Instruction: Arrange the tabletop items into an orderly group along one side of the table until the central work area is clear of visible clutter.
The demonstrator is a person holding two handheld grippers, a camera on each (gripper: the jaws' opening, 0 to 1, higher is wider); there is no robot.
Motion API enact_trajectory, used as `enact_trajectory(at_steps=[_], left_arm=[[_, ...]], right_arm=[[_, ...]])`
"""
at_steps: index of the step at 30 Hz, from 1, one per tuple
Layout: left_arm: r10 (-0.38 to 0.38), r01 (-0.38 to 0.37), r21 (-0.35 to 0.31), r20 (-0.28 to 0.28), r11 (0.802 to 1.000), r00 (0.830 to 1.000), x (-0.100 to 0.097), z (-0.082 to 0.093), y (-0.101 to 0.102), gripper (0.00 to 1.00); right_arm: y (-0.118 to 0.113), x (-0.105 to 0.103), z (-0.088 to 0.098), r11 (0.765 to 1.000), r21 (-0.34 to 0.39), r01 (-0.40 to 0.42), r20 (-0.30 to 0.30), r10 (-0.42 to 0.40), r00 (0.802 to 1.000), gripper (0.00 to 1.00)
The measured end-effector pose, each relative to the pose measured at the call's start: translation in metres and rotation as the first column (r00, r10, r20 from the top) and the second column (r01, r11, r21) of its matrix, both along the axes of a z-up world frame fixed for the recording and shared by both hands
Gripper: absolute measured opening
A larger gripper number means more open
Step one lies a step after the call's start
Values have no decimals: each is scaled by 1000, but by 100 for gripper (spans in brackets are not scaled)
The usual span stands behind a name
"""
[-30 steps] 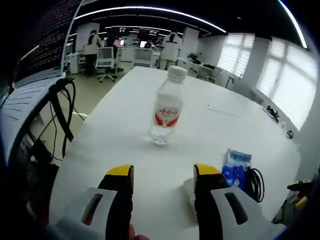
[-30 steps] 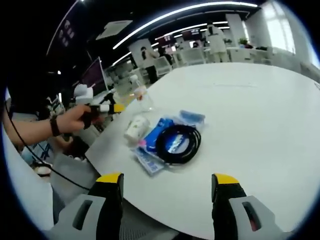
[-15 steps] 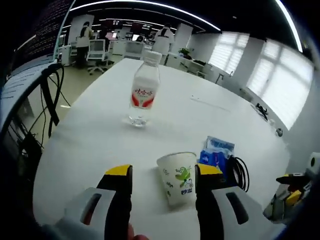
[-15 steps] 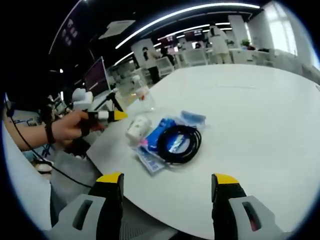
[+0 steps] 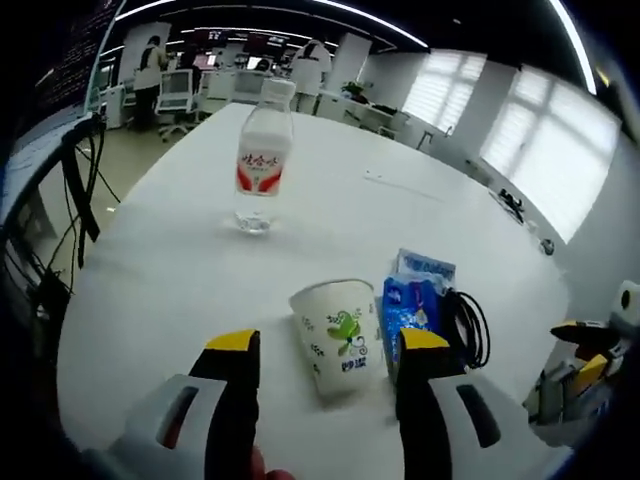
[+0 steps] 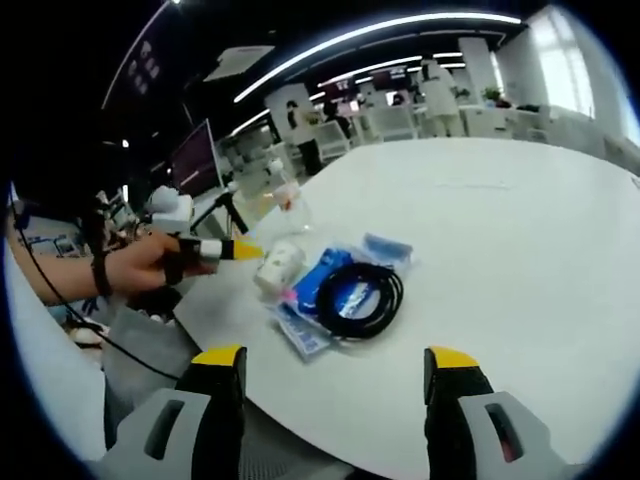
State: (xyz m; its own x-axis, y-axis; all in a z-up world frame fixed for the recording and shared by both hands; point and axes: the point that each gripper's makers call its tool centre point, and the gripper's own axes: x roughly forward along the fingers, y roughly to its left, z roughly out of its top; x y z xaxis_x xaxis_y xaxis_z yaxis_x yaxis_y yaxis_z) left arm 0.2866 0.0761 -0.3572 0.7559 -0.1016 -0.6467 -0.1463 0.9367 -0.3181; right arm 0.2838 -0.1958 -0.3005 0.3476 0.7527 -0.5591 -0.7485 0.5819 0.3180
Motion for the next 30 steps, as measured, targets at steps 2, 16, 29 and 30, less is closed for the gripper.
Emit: enact_trajectory(at_steps=[2, 16, 29, 30], left_arm=[[-10, 10, -12, -12, 1000, 1000, 0, 0, -10, 55], [-46, 45, -18, -84, 999, 995, 11, -28, -32, 56], [-19, 18, -14, -126, 1000, 992, 6, -51, -22, 39], [-20, 18, -18, -125, 1000, 992, 2, -49, -22, 39]], right_arm=[[0, 2, 7, 1000, 3, -2, 12, 2, 1000, 74], [6, 9, 23, 1000, 25, -4, 73, 2, 997, 83], [24, 15, 36, 997, 43, -68, 114, 63, 992, 89], [24, 15, 37, 996, 43, -74, 116, 68, 991, 89]])
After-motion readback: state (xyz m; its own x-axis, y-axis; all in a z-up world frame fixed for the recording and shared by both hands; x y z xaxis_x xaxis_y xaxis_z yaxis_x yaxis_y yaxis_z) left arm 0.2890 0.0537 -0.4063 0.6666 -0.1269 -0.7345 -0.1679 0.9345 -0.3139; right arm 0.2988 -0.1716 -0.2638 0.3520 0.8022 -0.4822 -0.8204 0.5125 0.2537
